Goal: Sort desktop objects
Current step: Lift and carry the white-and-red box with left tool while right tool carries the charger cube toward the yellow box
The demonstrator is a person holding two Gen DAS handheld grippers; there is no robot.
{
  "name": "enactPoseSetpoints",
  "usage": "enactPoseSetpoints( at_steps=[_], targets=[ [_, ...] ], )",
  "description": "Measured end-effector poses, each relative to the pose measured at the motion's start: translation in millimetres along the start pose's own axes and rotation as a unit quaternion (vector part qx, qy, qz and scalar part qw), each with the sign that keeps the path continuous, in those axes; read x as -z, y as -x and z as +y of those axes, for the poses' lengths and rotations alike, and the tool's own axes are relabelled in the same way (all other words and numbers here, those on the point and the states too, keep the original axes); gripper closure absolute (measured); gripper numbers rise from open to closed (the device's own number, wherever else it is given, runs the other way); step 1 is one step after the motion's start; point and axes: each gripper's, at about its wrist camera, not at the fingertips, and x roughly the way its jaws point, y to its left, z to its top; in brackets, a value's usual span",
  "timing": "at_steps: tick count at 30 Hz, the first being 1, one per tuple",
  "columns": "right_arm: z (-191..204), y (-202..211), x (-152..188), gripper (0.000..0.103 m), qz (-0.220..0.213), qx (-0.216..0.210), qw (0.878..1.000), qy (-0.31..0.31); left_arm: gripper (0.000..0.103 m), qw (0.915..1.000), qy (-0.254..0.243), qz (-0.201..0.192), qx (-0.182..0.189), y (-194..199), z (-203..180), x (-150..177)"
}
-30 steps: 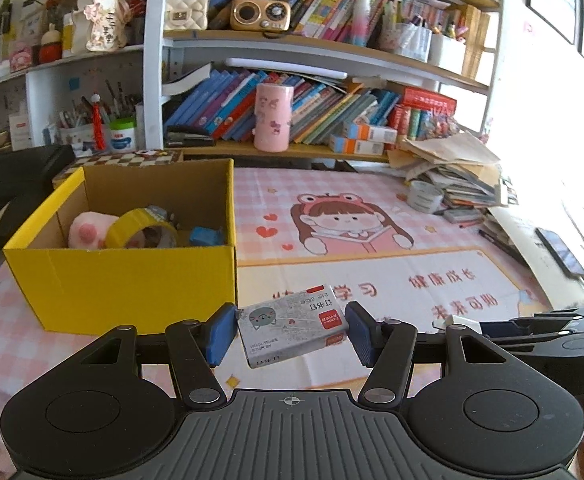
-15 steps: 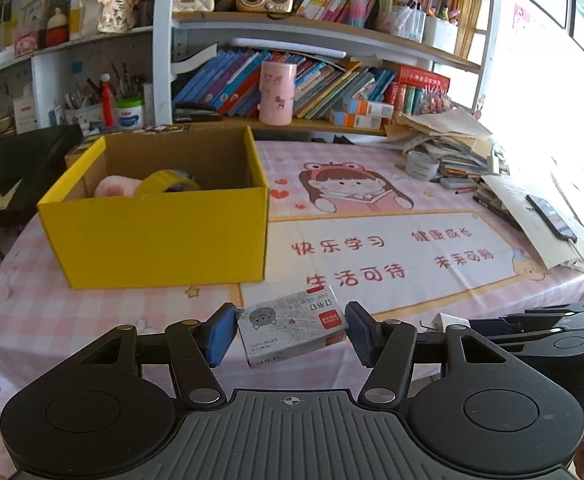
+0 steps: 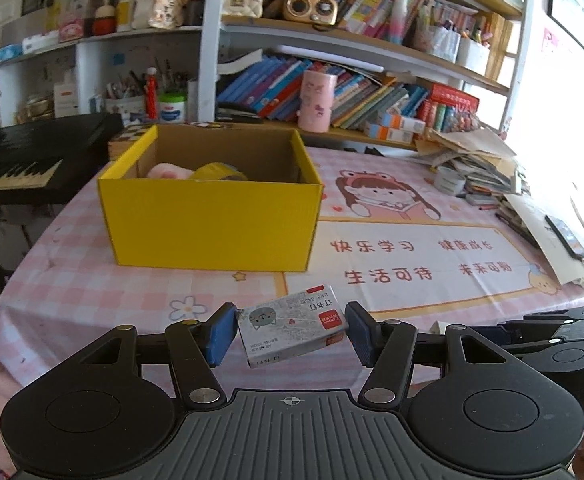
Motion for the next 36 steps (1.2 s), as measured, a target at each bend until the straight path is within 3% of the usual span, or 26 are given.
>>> enactPoseSetpoints(
  at_steps=[16,27,36],
  targets=[
    [32,-12,-11,0.069,0.011,-0.022,0.998,0.062,0.045,0.9991,0.029,-0.024,-0.02,11,20,2],
    [50,-17,-25,0.069,0.009,-0.049,0.995,0.085,0.045,0.9959,0.064,-0.035,-0.053,18,36,2],
    [53,-24,-60,0.069,-0.018,-0.073,0.992,0.1,0.045,0.9908,0.075,-0.065,-0.091,7,50,-24]
  ],
)
